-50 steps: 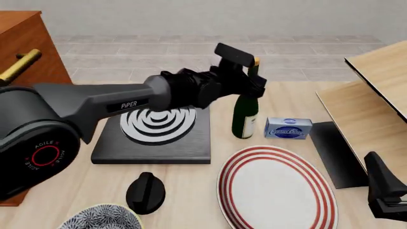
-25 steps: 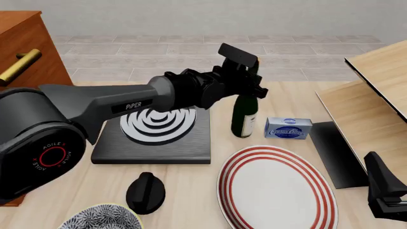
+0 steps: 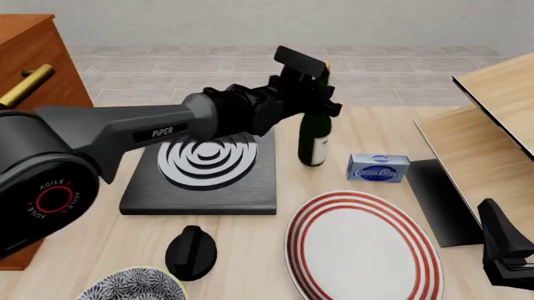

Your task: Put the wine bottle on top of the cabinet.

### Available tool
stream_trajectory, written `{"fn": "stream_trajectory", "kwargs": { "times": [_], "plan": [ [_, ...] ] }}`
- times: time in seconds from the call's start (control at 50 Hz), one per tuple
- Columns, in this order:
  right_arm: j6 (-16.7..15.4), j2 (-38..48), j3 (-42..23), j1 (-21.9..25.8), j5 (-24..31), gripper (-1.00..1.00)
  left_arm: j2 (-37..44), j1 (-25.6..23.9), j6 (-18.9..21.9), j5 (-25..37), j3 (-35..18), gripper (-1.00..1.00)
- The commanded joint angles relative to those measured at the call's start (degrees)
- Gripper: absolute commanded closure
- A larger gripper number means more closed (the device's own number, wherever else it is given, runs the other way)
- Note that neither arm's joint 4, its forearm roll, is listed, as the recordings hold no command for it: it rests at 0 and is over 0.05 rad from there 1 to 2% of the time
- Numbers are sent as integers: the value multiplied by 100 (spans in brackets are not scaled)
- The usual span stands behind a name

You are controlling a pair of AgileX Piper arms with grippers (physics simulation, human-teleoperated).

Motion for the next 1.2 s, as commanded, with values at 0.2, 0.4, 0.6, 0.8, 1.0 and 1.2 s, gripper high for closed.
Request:
{"fn": "stream_trajectory", "kwargs": {
  "times": [0.2, 0.4, 0.6, 0.8, 1.0, 1.2],
  "plan": [
    [-2, -1, 0, 1, 1, -100, -414, 87, 6, -56, 227, 100],
    [1, 1, 0, 0, -1, -100, -500, 64, -80, 315, -31, 100],
    [1, 1, 0, 0, 0, -100, -1564, 28, 196, -1100, 2071, 100],
    [0, 1, 0, 2, -1, -100, -2902, -25, -29, -771, 2840, 100],
    [1, 0, 0, 1, 0, -100, -3258, -38, -304, -587, 3046, 100],
    [1, 1, 0, 0, -1, -100, -3312, -88, -362, -748, 3288, 100]
  ]
}}
